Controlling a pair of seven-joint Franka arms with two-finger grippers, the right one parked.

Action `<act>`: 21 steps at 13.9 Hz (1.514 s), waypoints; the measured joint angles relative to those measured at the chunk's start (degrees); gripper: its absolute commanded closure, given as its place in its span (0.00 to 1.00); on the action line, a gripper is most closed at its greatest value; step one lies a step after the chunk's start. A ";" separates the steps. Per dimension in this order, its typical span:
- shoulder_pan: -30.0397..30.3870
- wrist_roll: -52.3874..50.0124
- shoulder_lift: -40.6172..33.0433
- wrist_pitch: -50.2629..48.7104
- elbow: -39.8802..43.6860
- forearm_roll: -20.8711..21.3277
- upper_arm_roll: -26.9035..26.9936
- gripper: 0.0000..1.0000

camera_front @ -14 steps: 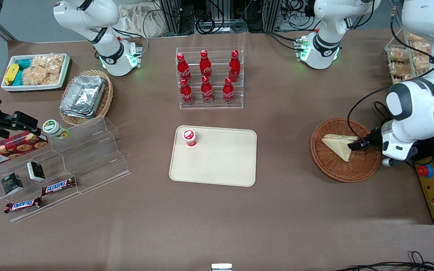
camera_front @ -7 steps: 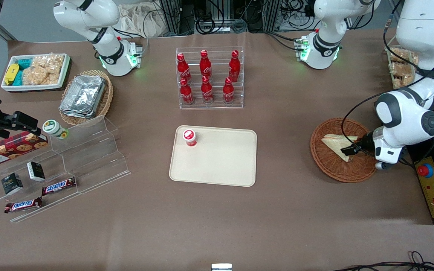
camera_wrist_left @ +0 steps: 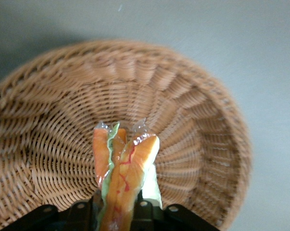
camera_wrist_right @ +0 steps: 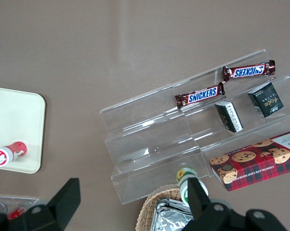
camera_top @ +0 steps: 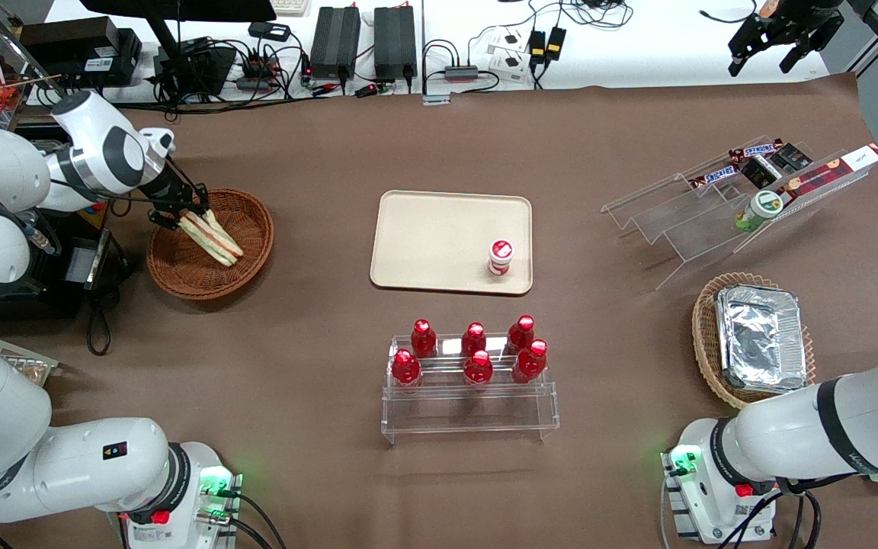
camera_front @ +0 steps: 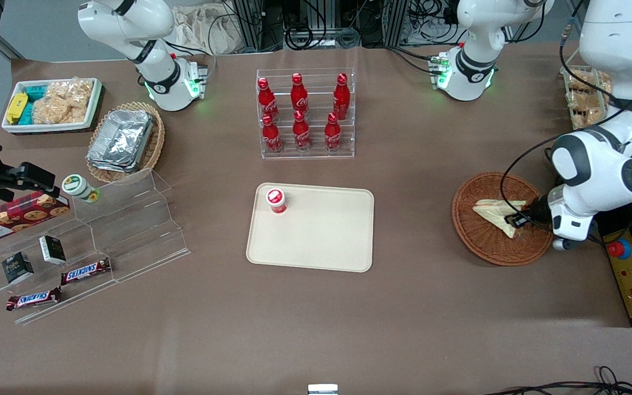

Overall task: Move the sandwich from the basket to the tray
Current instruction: 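Lift the sandwich out of the basket and carry it toward the tray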

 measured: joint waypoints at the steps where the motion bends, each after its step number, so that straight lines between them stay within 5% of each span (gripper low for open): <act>1: -0.02 0.06 -1.55 -3.13 1.67 0.24 -0.12 0.89; 7: -0.49 0.11 -15.92 -30.54 15.65 4.54 -2.80 0.89; 11: -0.63 -3.84 -18.72 -45.15 26.68 7.76 -10.40 0.89; 17: -1.59 -24.01 -13.50 -45.18 28.60 17.26 -34.97 0.95; 21: -7.81 -35.04 0.42 -35.23 28.05 27.01 -38.54 0.95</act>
